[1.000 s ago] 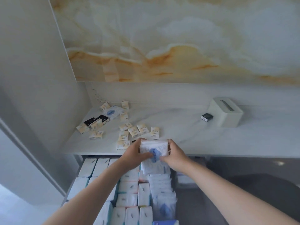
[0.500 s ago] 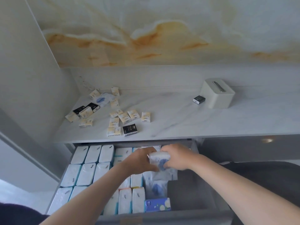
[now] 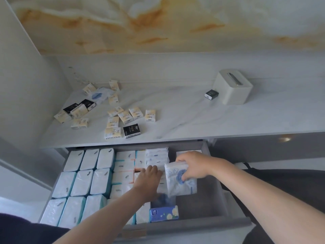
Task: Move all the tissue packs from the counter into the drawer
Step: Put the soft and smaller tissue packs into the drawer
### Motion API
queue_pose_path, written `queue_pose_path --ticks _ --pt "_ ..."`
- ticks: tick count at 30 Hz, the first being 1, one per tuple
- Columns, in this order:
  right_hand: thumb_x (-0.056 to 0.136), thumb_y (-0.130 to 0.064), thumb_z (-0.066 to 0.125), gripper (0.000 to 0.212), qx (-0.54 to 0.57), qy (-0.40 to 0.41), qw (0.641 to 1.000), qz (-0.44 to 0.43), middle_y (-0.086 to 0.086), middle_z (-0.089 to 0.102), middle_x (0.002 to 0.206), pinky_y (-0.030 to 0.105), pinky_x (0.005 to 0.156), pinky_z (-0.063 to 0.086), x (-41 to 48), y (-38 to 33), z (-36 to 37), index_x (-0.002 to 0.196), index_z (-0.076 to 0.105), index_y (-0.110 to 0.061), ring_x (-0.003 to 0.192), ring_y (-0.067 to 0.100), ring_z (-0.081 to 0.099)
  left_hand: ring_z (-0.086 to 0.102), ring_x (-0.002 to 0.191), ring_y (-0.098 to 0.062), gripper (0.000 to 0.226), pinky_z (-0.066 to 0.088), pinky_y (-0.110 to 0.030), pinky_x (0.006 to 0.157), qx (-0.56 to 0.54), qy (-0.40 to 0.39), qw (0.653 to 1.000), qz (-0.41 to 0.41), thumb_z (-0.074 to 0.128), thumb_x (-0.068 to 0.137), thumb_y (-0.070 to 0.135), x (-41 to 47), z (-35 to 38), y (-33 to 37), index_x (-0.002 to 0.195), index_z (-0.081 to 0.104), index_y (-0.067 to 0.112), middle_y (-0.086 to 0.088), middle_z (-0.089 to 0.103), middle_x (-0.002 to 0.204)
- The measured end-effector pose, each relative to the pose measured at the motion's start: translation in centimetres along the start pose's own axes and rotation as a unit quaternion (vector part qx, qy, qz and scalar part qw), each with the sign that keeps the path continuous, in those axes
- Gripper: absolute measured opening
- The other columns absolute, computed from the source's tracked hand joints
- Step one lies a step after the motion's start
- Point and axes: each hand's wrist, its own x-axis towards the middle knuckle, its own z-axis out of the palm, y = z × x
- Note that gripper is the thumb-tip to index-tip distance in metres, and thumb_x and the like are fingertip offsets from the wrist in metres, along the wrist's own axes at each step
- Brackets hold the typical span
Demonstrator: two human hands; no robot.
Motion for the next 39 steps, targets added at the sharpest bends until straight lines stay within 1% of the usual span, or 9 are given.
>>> queue_pose_path --ticks 7,14,16,21,25,31,33,36,39 --pt "0.075 -0.036 0.081 0.034 -0.017 -0.011 0.999 -0.026 -0.009 0.056 0.092 0.026 0.058 0.034 0.9 -0.8 1.6 0.094 0.054 -0.027 0.08 0.011 0.051 0.055 0.101 -0.021 0.055 0.042 -0.035 0.086 -0.023 0.035 0.999 -0.03 0.06 0.079 0.058 0.8 -1.0 -0.5 0.118 0.052 0.02 0.0 0.06 0.109" --pt "0.083 -0.036 0.07 0.026 -0.114 0.027 0.991 -0.066 0.002 0.063 0.105 0.033 0.068 0.044 2.3 -2.7 8.1 0.101 0.055 -0.023 0.091 0.025 0.059 0.051 0.11 -0.022 0.058 0.043 -0.033 0.089 -0.06 0.039 0.997 0.006 0.07 0.079 0.022 0.7 -0.1 -2.2 0.131 0.043 0.024 0.0 0.053 0.12" --pt "0.085 -0.029 0.069 0.032 -0.107 0.026 0.993 -0.048 0.008 0.062 0.114 0.035 0.076 0.047 2.5 -2.9 10.2 0.112 0.057 -0.016 0.101 0.03 0.06 0.049 0.116 -0.021 0.065 0.043 -0.035 0.095 -0.119 0.015 0.992 0.033 0.072 0.083 0.031 0.8 0.1 -3.1 0.139 0.041 0.026 0.001 0.051 0.127" --pt "0.084 -0.019 0.07 0.058 0.052 -0.014 0.998 0.019 0.004 0.053 0.134 0.029 0.09 0.046 2.8 -3.0 12.1 0.139 0.051 -0.019 0.119 0.025 0.053 0.044 0.128 -0.02 0.063 0.039 -0.035 0.107 -0.201 -0.035 0.979 0.028 0.059 0.093 0.034 0.0 -0.7 -4.2 0.15 0.032 0.028 0.002 0.045 0.143" --pt "0.077 -0.02 0.076 0.056 0.074 -0.027 0.996 0.038 -0.002 0.06 0.129 0.028 0.097 0.049 2.6 -1.8 10.2 0.131 0.059 -0.023 0.115 0.017 0.057 0.034 0.134 -0.02 0.071 0.033 -0.038 0.111 -0.13 0.028 0.99 0.048 0.039 0.091 0.061 -1.0 -1.0 -3.4 0.151 0.03 0.025 0.003 0.034 0.147" --pt "0.089 -0.01 0.057 0.036 0.178 0.145 0.958 0.17 0.004 0.055 0.127 0.026 0.083 0.046 2.8 -1.2 9.5 0.124 0.053 -0.017 0.108 0.02 0.055 0.016 0.144 -0.023 0.096 0.022 -0.043 0.117 -0.058 0.006 0.997 0.049 0.058 0.084 0.064 -1.5 0.0 -2.4 0.156 0.011 0.022 -0.001 0.016 0.158" --pt "0.092 -0.009 0.05 0.046 0.286 0.079 0.92 0.255 0.009 0.053 0.133 0.031 0.079 0.052 3.1 -1.5 10.0 0.137 0.044 -0.013 0.114 0.026 0.057 0.015 0.145 -0.023 0.093 0.02 -0.042 0.118 -0.065 0.01 0.997 0.05 0.058 0.085 0.061 -1.5 -0.2 -2.4 0.156 0.011 0.022 -0.001 0.015 0.159" --pt "0.087 0.0 0.045 0.05 0.447 -0.052 0.866 0.217 0.006 0.058 0.13 0.038 0.086 0.059 3.2 -2.0 11.2 0.132 0.05 -0.022 0.114 0.025 0.059 0.001 0.15 -0.023 0.092 0.01 -0.042 0.121 -0.079 0.005 0.996 0.049 0.052 0.089 0.063 -1.8 -0.1 -2.2 0.157 0.005 0.023 0.001 0.001 0.163" --pt "0.081 -0.002 0.047 0.06 0.427 -0.07 0.882 0.186 0.001 0.059 0.13 0.038 0.087 0.059 3.3 -2.1 11.2 0.135 0.047 -0.029 0.115 0.023 0.058 -0.013 0.151 -0.022 0.09 0.001 -0.04 0.121 -0.089 -0.035 0.994 0.046 0.046 0.093 0.062 -2.1 0.5 -1.8 0.157 -0.004 0.023 0.001 -0.013 0.164"
